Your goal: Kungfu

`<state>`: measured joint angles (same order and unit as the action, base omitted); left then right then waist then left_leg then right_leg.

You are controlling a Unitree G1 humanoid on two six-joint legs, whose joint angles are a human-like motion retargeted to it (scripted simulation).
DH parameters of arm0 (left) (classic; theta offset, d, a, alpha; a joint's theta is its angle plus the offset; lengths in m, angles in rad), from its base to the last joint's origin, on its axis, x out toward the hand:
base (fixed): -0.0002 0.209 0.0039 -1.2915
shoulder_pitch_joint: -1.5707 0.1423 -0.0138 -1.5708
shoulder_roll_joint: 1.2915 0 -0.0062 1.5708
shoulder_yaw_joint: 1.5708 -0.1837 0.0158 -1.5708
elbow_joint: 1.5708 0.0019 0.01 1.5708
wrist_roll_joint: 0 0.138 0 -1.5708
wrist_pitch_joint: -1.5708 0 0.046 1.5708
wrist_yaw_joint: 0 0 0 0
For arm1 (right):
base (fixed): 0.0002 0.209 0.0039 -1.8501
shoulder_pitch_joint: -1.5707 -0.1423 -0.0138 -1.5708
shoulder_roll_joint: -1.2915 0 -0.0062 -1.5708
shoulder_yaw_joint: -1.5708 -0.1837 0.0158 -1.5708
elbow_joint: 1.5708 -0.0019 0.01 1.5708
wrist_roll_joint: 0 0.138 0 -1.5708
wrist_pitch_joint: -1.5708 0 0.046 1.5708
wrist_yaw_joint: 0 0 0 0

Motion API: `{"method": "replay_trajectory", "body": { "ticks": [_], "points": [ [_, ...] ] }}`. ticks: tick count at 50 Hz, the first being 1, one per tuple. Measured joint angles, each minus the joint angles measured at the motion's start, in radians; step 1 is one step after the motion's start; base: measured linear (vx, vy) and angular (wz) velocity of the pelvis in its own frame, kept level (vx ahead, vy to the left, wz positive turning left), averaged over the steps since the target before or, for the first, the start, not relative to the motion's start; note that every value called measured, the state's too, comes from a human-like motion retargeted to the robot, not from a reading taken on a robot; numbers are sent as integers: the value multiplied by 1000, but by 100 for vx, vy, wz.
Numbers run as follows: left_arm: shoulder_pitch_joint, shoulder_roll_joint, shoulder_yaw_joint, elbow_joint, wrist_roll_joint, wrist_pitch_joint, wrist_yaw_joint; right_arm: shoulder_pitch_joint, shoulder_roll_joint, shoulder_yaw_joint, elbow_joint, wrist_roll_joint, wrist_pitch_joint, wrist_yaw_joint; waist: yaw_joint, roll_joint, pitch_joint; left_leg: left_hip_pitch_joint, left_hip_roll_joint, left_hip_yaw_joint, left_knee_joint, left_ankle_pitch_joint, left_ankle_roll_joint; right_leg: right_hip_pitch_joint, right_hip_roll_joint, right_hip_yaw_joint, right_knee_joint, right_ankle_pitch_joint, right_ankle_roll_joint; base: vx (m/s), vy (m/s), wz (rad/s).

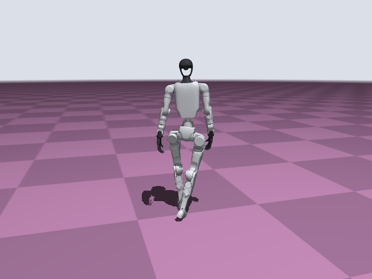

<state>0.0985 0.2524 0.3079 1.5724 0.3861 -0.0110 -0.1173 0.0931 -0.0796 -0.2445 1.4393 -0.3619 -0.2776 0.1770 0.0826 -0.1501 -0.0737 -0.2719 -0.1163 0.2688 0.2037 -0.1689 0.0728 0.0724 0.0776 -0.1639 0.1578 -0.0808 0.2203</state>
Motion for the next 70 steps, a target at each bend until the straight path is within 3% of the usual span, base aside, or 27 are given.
{"method": "replay_trajectory", "body": {
  "ticks": [2, 4, 7, 10, 14, 20, 23, 25, 28, 33, 37, 38, 41, 45, 49, 53, 58, 64, 70],
  "points": [
    [-48, 12, 8, -24, -23, -12, -5, 11, 16, -25, 9, 7, -19, -41, -6, 5, -10, -7, 58, -18, 2, -1, -39, -55, 76, -23, 52, 68, 41, 36, -90, 38],
    [-96, 10, 3, -51, -59, -34, -22, 14, 19, -54, 20, 9, -28, -86, -17, 22, -5, 2, 115, -29, -3, 4, -79, -123, 135, -89, 163, 89, 41, 16, -98, 30],
    [-160, -1, -32, -82, -113, -65, -75, 24, 12, -92, 45, 27, -37, -148, -42, 74, -8, 39, 158, -44, -37, 10, -93, -201, 153, -191, 319, 108, 41, 19, -29, 44],
    [-221, 0, -55, -100, -94, -72, -157, 35, 8, -123, 76, 67, -35, -170, -32, 114, -17, 84, 167, -53, -82, 2, -62, -229, 65, -240, 383, 124, 41, 40, 38, 39],
    [-260, -28, -95, -131, -22, -82, -215, 73, -1, -182, 94, 104, -31, -169, -61, 134, 12, 193, 94, -115, -126, -10, -16, -189, -121, -260, 348, 107, 16, 33, 26, 120],
    [-261, -37, -153, -181, 23, -134, -229, 83, -13, -226, 77, 139, -31, -181, -125, 138, 37, 229, 69, -188, -120, -18, -30, -236, -230, -160, 99, 89, -79, 8, -12, 95],
    [-236, -36, -160, -176, 62, -145, -224, 78, -13, -240, 72, 161, -35, -181, -139, 133, 53, 251, 58, -221, -116, -26, -41, -262, -268, -101, -20, 152, -101, 2, -31, 70],
    [-215, -31, -162, -157, 84, -139, -217, 71, -12, -243, 71, 177, -36, -186, -141, 128, 60, 260, 52, -241, -112, -34, -47, -287, -294, -71, -85, 214, -78, -3, -35, 56],
    [-182, -19, -149, -108, 110, -109, -205, 53, -16, -238, 69, 188, -38, -196, -125, 118, 63, 261, 47, -256, -104, -48, -60, -337, -328, -57, -103, 213, 4, -11, -28, 26],
    [-129, 12, -96, -5, 130, -16, -184, 22, -23, -216, 47, 172, -32, -186, -134, 101, 102, 258, 45, -295, -61, -80, -84, -333, -341, 33, -70, 312, 35, -23, -41, 64],
    [-54, 56, -50, 29, 116, 33, -174, 34, -16, -181, 33, 161, -27, -150, -171, 101, 115, 230, 88, -361, 17, -112, -116, -248, -308, -50, -81, 196, -167, -13, -46, 132],
    [-32, 65, -52, 31, 99, 38, -169, 43, -16, -171, 40, 161, -24, -139, -175, 90, 98, 205, 79, -386, 46, -114, -117, -228, -312, -108, -104, 190, -189, -7, -61, 119],
    [8, 60, -65, 27, 31, 46, -128, 57, -30, -185, 60, 136, 8, -72, -99, 79, 32, 133, 100, -403, 63, -81, -135, -268, -302, -78, -104, 145, -183, -17, -48, 62],
    [22, -47, -34, 36, -209, -74, 41, 24, -103, -138, 33, 75, 94, 8, -97, 119, 55, 128, 159, -352, 2, -12, -199, -273, -287, -151, -97, 127, -189, -32, -18, 57],
    [-6, -141, -22, 40, -464, -162, 161, -13, -177, -117, 5, 17, 110, 2, -122, 148, 64, 155, 201, -140, -47, -8, -207, -289, -289, -211, -84, 116, -205, -27, 4, 62],
    [-45, -162, -50, 41, -542, -184, 169, -38, -244, -122, -3, 11, 131, 29, -128, 162, 61, 177, 175, -219, 6, 12, -236, -280, -300, -252, -82, 108, -200, -13, 9, 67],
    [-65, -137, -71, -24, -386, -154, 25, -51, -251, -180, -23, 24, 178, -34, -101, 169, 49, 235, 176, -169, -17, -16, -226, -293, -296, -246, -78, 125, -188, 4, 22, -2],
    [-175, -70, -156, -41, -233, -166, -73, -59, -190, -250, -56, 179, 126, -42, -127, 160, 73, 235, 137, -186, -46, -114, -122, -282, -344, -301, -67, 164, -154, 4, 35, 50],
    [-299, -22, -177, -48, -94, -120, -164, -62, -107, -254, -87, 251, 53, 15, -140, 132, 129, 237, 94, -177, -61, -115, -85, -270, -389, -301, -84, 213, -79, 3, 38, 8]
  ]
}}
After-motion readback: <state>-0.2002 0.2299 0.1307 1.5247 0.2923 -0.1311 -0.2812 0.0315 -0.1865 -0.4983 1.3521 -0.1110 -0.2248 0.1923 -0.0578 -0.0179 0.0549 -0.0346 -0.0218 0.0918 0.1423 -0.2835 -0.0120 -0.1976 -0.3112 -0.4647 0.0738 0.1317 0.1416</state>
